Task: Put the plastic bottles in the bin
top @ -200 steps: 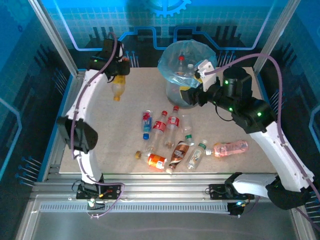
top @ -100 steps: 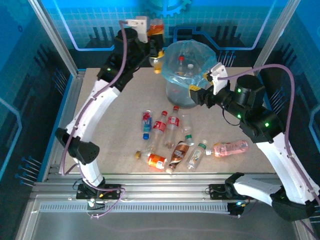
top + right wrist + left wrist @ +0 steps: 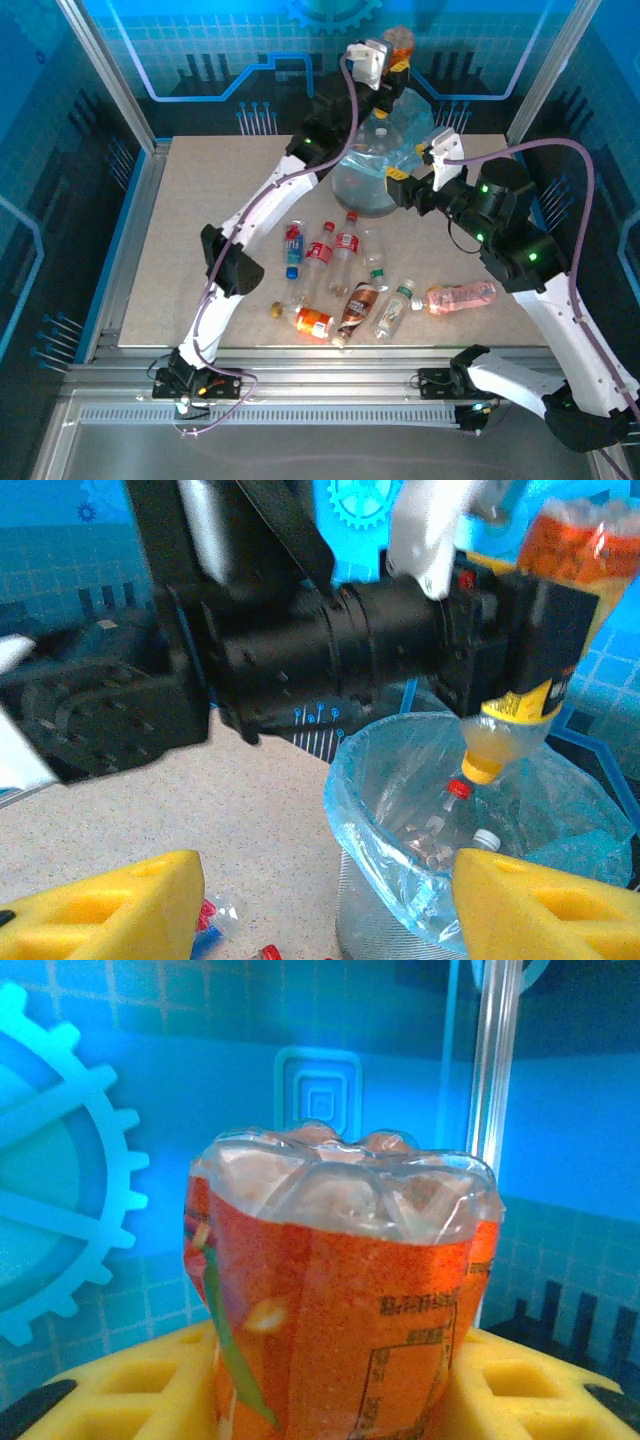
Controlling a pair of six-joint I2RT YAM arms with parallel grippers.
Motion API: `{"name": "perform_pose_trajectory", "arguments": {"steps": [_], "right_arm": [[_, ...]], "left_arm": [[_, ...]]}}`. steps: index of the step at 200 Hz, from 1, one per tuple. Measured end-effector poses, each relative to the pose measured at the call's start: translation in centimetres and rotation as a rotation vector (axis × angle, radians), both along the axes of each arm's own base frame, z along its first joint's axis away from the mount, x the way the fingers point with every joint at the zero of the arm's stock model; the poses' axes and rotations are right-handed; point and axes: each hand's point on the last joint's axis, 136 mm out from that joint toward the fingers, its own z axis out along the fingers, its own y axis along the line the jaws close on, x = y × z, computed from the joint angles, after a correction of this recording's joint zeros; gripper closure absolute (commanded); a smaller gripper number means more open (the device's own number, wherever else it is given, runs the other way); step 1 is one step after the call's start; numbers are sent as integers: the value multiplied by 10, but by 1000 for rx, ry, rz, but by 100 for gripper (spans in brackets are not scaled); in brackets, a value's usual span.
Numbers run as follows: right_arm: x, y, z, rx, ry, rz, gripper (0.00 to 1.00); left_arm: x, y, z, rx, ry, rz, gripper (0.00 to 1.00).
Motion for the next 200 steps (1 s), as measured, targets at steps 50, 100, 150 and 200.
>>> {"name": "perform_pose_trajectory", "arguments": {"steps": [50,100,150,200], "right_arm": [[3,0,-2,-18,-13,-2,32],[6,1,-9,-26,1,-3,32],[6,1,-9,-32,-3,-4,32],[6,-1,-9,-32,-5,-11,32]], "left_arm": [[33,-16,-68,66,61,32,37],[37,-15,-70,68,45,50,28],[37,-15,-70,61,37,53,27],[41,-17,-84,77,60,54,28]]}}
